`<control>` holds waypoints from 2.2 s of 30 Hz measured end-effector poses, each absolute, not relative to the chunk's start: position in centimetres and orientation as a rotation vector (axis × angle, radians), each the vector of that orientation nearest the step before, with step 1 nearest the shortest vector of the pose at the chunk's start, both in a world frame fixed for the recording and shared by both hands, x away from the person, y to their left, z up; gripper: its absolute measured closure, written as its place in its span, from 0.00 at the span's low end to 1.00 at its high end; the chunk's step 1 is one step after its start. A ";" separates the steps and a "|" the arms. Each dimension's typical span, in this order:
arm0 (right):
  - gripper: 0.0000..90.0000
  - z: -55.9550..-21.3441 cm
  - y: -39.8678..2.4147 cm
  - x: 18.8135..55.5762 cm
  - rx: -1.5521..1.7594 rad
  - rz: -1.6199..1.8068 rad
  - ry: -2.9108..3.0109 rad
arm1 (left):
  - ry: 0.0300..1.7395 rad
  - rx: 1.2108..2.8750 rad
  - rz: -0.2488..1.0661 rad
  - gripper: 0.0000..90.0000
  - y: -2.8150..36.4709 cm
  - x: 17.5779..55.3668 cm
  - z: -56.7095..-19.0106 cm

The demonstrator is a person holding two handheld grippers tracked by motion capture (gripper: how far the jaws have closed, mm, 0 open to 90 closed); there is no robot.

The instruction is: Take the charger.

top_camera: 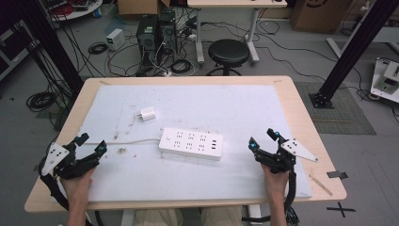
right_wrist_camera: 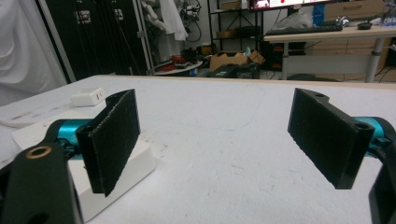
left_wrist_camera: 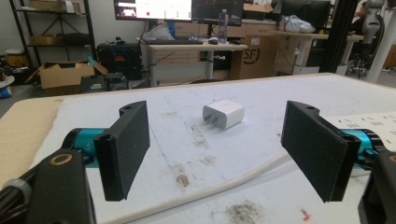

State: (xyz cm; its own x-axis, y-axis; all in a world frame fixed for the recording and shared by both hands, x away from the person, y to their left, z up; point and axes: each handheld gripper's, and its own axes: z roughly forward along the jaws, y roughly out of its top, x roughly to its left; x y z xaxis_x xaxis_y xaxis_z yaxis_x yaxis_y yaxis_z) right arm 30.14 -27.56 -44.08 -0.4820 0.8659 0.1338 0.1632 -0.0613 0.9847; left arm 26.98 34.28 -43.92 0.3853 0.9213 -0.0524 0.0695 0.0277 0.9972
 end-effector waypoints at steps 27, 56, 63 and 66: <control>0.19 -44.0 -27.3 30.0 1.098 1.566 1.662 | 0.982 1.392 0.890 0.27 33.7 27.5 -43.6; 0.19 -44.0 -26.9 30.0 1.091 1.541 1.691 | 0.766 1.898 0.607 0.25 29.4 37.1 -35.3; 0.19 -44.0 -27.0 30.1 1.088 1.541 1.691 | 0.709 2.092 0.519 0.25 27.6 41.3 -35.0; 0.19 -44.0 -26.9 30.1 1.088 1.543 1.689 | 0.681 2.133 0.479 0.25 27.0 42.5 -35.1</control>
